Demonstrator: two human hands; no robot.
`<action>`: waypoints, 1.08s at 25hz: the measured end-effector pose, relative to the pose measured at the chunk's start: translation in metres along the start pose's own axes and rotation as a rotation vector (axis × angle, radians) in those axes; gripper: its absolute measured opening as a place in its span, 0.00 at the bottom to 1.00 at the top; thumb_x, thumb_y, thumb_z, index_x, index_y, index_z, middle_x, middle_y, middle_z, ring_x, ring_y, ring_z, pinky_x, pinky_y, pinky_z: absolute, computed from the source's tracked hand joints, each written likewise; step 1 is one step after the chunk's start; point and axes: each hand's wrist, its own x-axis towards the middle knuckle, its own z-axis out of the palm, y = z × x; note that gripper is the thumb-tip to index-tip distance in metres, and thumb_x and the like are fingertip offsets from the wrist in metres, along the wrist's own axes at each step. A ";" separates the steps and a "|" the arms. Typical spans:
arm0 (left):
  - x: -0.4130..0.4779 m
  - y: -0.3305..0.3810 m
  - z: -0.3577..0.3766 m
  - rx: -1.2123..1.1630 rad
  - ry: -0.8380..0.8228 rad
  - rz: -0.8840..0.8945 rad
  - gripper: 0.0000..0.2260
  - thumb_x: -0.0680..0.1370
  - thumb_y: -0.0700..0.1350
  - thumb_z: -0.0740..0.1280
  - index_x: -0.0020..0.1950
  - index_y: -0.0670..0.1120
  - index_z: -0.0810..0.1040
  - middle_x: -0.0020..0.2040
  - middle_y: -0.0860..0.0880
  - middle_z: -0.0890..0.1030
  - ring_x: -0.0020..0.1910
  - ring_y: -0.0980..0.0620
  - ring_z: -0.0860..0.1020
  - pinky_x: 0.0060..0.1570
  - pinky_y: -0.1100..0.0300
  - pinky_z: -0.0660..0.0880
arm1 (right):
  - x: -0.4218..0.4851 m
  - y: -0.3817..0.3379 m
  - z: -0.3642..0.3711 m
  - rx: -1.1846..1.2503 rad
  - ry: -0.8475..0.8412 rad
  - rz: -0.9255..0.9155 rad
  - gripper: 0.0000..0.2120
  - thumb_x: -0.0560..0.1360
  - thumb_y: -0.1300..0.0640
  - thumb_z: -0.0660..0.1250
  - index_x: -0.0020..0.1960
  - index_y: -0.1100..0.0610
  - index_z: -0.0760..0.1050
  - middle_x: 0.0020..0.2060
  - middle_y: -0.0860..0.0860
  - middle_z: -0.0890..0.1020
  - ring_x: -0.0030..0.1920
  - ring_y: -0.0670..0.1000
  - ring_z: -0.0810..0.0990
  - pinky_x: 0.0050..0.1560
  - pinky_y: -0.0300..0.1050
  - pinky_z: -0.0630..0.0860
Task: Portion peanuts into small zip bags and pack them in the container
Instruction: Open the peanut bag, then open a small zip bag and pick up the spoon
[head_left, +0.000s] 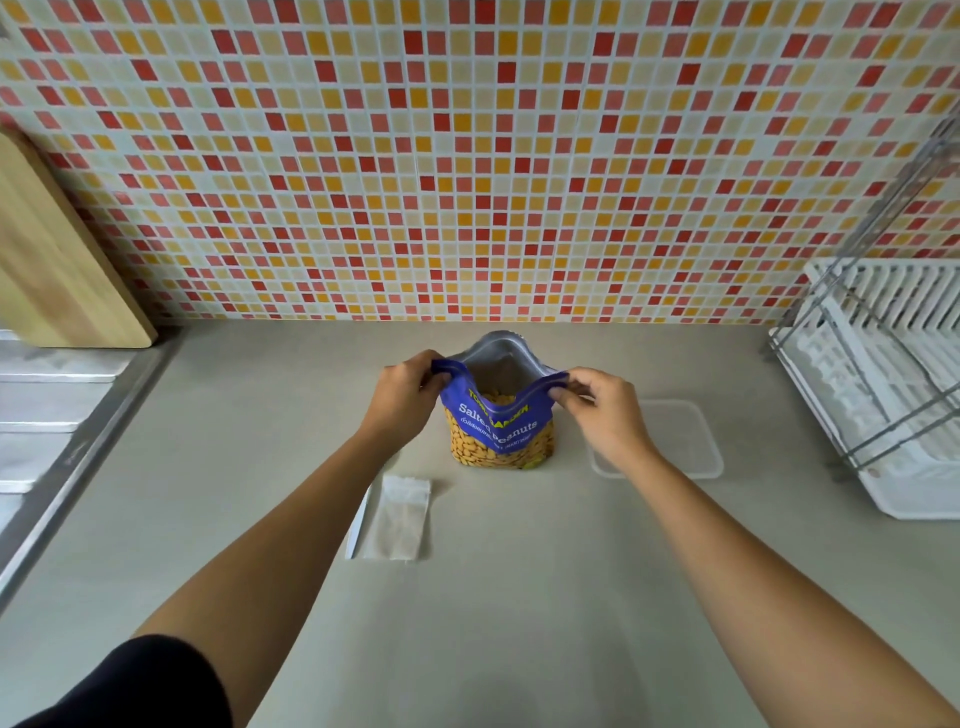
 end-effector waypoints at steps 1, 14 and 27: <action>-0.002 -0.001 0.002 -0.017 0.011 -0.011 0.10 0.80 0.42 0.61 0.59 0.40 0.75 0.52 0.41 0.80 0.45 0.53 0.71 0.30 0.78 0.66 | 0.001 0.001 0.000 -0.012 0.018 -0.002 0.04 0.73 0.63 0.69 0.48 0.59 0.80 0.38 0.48 0.81 0.38 0.40 0.78 0.37 0.24 0.70; -0.039 -0.042 0.012 -0.086 0.034 -0.174 0.11 0.76 0.39 0.66 0.59 0.42 0.78 0.53 0.45 0.82 0.48 0.50 0.79 0.50 0.67 0.73 | -0.054 0.041 0.044 -0.138 0.064 0.150 0.13 0.75 0.58 0.66 0.56 0.65 0.75 0.49 0.61 0.80 0.48 0.54 0.78 0.55 0.48 0.75; -0.063 -0.089 0.040 0.602 -0.302 0.011 0.14 0.76 0.50 0.66 0.61 0.49 0.74 0.62 0.50 0.74 0.64 0.48 0.68 0.56 0.53 0.65 | -0.130 0.073 0.096 -0.784 -0.420 0.016 0.46 0.72 0.33 0.28 0.73 0.61 0.60 0.73 0.55 0.61 0.74 0.55 0.57 0.70 0.52 0.51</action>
